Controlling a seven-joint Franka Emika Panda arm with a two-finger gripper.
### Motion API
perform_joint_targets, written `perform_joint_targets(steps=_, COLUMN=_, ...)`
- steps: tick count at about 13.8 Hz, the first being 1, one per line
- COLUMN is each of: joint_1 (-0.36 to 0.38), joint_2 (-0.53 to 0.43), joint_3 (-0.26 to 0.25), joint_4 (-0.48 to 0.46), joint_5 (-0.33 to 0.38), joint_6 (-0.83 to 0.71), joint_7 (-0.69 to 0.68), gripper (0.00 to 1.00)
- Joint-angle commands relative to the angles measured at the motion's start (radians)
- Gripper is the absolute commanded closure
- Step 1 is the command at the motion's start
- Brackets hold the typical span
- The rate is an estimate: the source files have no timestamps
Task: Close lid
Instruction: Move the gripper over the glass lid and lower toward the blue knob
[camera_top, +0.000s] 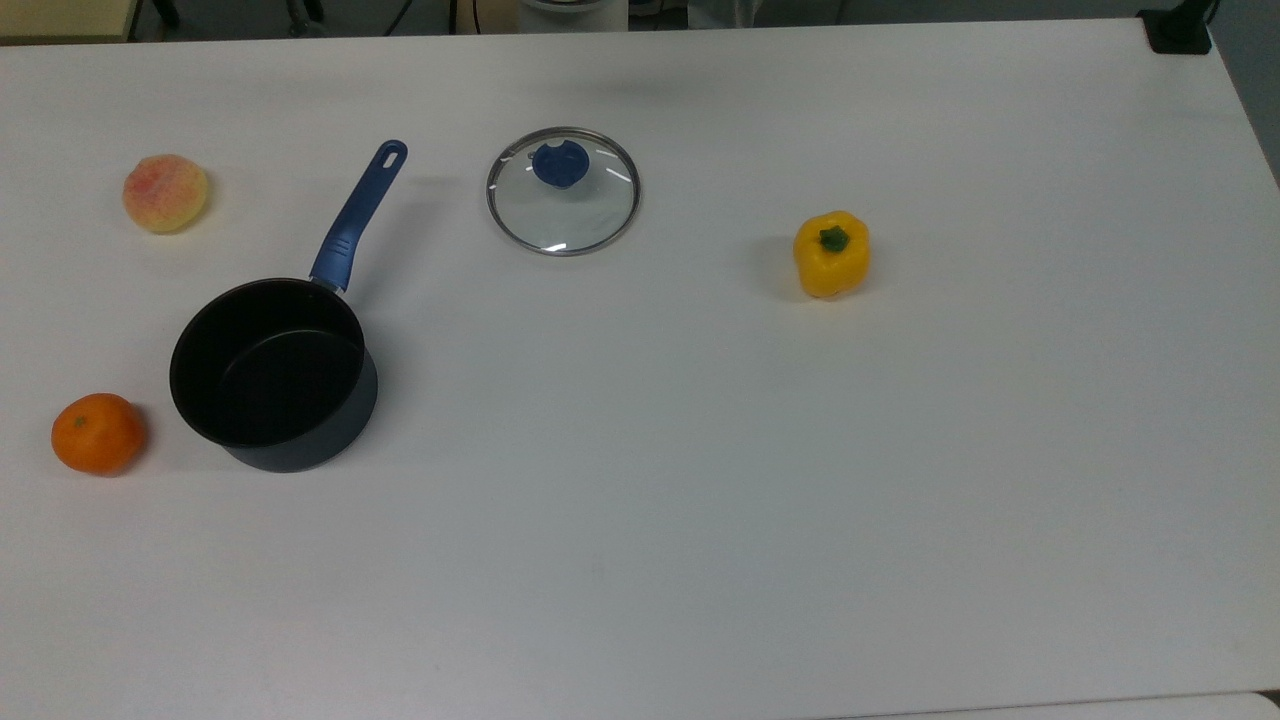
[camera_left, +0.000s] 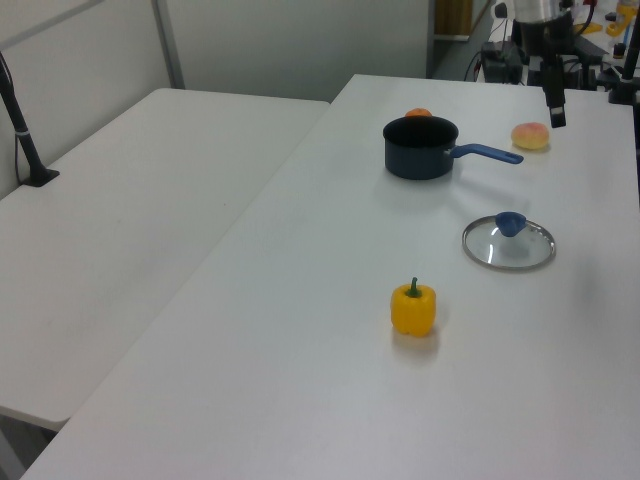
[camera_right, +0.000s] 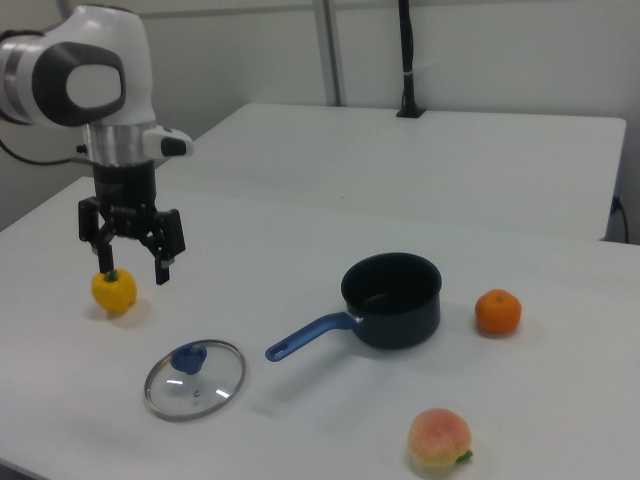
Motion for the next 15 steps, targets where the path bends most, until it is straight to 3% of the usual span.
perform_joint_targets(steps=1, joint_1=0.021, joint_2=-0.049, joint_3=-0.008, joint_4=-0.142, joint_5=-0.033, joint_6=0.126, joint_7=-0.022, gripper=0.00)
perform_joint_targets(steps=7, joint_1=0.014, joint_2=-0.050, joint_3=-0.008, joint_4=-0.303, joint_5=-0.042, joint_6=0.422, joint_7=0.054, gripper=0.00)
perform_joint_targets(steps=13, joint_1=0.024, joint_2=-0.040, joint_3=0.021, joint_4=-0.446, joint_5=-0.161, joint_6=0.628, joint_7=0.180, gripper=0.00)
perform_joint_targets(steps=15, joint_1=0.025, joint_2=-0.033, joint_3=0.021, joint_4=-0.473, joint_5=-0.164, joint_6=0.693, joint_7=0.217, gripper=0.00)
